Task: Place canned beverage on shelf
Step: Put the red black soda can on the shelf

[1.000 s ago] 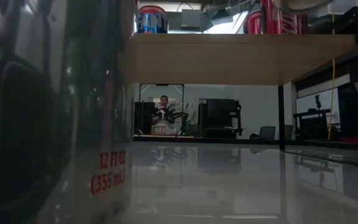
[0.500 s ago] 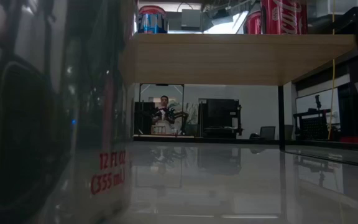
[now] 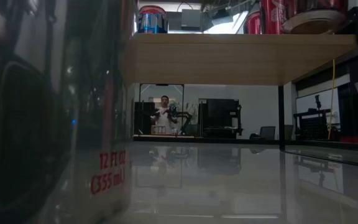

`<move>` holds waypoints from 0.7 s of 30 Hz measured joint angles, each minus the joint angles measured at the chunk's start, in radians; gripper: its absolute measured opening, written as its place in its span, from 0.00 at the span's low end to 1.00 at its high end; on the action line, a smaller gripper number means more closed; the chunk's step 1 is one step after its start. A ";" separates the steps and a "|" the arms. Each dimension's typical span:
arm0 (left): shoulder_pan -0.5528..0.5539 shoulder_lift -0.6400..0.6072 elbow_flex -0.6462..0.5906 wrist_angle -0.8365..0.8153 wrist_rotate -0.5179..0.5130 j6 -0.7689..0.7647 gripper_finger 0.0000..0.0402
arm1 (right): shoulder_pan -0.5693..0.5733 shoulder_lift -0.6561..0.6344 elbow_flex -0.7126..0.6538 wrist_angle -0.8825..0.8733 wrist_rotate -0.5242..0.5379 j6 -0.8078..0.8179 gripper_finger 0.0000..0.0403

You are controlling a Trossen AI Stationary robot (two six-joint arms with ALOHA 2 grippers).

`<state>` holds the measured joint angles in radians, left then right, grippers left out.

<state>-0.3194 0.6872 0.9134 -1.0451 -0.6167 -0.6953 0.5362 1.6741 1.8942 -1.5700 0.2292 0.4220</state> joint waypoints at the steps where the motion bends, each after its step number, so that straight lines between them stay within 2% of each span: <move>1: 0.000 0.000 0.000 0.000 0.000 0.000 0.82 | 0.000 0.000 0.000 -0.001 0.003 0.000 0.74; 12: 0.000 0.000 0.000 0.000 -0.002 0.000 0.82 | -0.001 0.000 0.000 -0.002 0.030 0.000 0.74; 21: 0.000 0.000 0.000 0.000 -0.002 0.000 0.82 | -0.048 0.000 0.000 -0.002 0.021 -0.001 0.74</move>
<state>-0.3193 0.6872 0.9134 -1.0451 -0.6186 -0.6956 0.4877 1.6741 1.8938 -1.5715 0.2498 0.4214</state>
